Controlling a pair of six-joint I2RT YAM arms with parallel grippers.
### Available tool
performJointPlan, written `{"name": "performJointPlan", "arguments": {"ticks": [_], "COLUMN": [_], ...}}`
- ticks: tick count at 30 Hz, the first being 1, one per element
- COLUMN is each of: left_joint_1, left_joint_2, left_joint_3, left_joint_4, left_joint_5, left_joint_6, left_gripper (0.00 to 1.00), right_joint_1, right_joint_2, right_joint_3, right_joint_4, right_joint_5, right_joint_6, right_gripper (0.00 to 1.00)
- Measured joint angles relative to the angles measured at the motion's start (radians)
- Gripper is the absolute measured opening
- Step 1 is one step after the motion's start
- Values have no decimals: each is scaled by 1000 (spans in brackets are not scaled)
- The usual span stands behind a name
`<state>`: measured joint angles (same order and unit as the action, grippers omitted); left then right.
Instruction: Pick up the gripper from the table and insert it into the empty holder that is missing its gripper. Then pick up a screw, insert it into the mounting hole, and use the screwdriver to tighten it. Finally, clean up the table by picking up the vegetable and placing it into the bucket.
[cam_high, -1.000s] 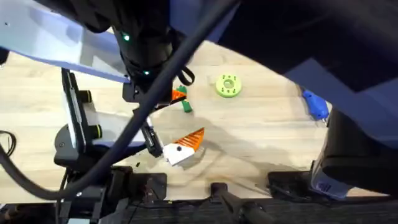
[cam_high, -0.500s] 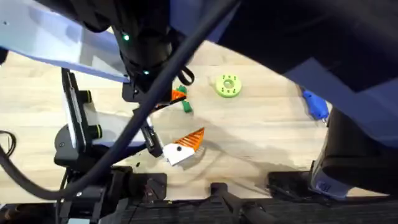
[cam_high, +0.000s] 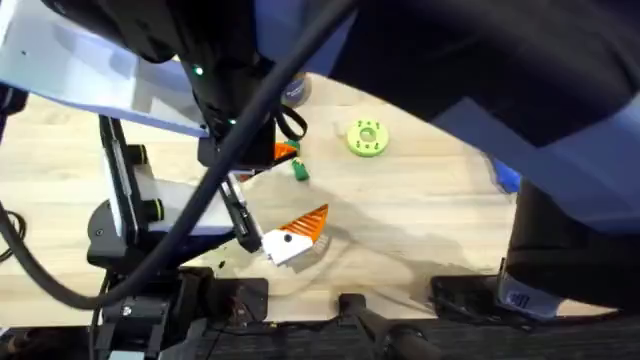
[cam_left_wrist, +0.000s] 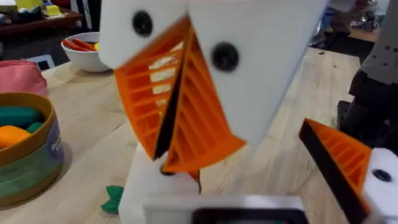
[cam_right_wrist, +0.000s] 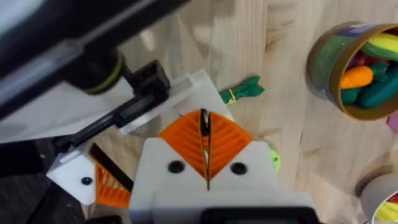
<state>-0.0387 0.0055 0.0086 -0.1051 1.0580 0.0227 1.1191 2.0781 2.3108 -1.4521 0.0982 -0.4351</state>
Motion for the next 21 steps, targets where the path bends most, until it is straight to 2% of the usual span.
{"name": "performJointPlan", "arguments": {"ticks": [21], "left_joint_1": [0], "left_joint_2": [0], "left_joint_3": [0], "left_joint_4": [0], "left_joint_5": [-3], "left_joint_6": [-3], "left_gripper": [985], "right_joint_1": [0], "right_joint_2": [1], "right_joint_3": [2], "right_joint_4": [17], "right_joint_5": [2], "right_joint_6": [0], "right_gripper": [6]}}
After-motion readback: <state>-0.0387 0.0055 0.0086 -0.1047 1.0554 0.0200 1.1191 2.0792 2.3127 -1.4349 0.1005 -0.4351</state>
